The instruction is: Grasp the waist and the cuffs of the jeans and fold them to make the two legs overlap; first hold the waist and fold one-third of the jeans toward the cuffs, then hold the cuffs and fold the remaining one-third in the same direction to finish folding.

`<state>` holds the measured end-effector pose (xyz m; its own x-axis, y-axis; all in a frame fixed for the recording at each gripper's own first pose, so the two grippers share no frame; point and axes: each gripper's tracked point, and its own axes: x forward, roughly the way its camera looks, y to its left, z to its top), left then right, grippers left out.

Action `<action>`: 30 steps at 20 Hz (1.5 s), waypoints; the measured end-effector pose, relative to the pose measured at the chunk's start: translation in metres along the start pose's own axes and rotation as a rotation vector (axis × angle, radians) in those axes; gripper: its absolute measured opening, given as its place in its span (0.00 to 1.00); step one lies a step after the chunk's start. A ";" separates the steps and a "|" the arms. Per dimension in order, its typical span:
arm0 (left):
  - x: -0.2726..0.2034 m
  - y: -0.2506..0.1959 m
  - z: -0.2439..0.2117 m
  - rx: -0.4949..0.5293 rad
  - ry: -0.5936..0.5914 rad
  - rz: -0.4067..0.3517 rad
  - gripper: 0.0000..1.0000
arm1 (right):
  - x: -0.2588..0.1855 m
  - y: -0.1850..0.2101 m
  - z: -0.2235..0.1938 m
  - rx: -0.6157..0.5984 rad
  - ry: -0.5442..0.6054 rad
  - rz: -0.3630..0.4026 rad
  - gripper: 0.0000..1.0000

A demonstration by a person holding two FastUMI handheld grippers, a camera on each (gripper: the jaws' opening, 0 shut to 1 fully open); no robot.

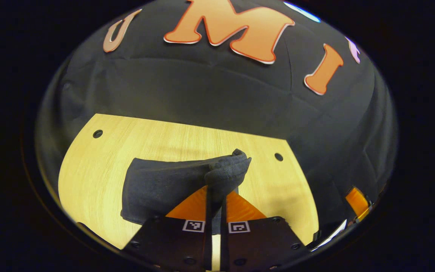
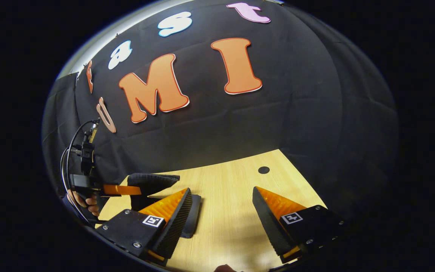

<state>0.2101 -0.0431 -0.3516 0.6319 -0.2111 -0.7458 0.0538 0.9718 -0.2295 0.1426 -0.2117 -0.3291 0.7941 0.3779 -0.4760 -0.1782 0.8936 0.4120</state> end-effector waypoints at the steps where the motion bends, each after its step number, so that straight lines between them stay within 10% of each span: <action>1: 0.001 -0.009 -0.007 0.019 0.024 -0.015 0.15 | 0.000 -0.001 0.000 0.002 0.000 0.004 0.97; 6: -0.019 -0.023 -0.024 0.032 0.057 -0.092 0.32 | 0.004 0.018 0.001 -0.006 -0.004 0.040 0.97; 9: -0.031 -0.040 0.015 -0.007 -0.052 -0.177 0.99 | 0.008 0.036 -0.001 -0.017 0.007 0.064 0.97; 30: -0.287 0.031 0.122 0.195 -0.857 0.126 0.98 | -0.056 0.239 0.094 -0.321 -0.438 0.184 0.98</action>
<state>0.1253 0.0604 -0.0685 0.9995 -0.0266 -0.0158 0.0264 0.9996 -0.0085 0.1105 -0.0421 -0.1306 0.8878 0.4597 -0.0243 -0.4496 0.8772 0.1684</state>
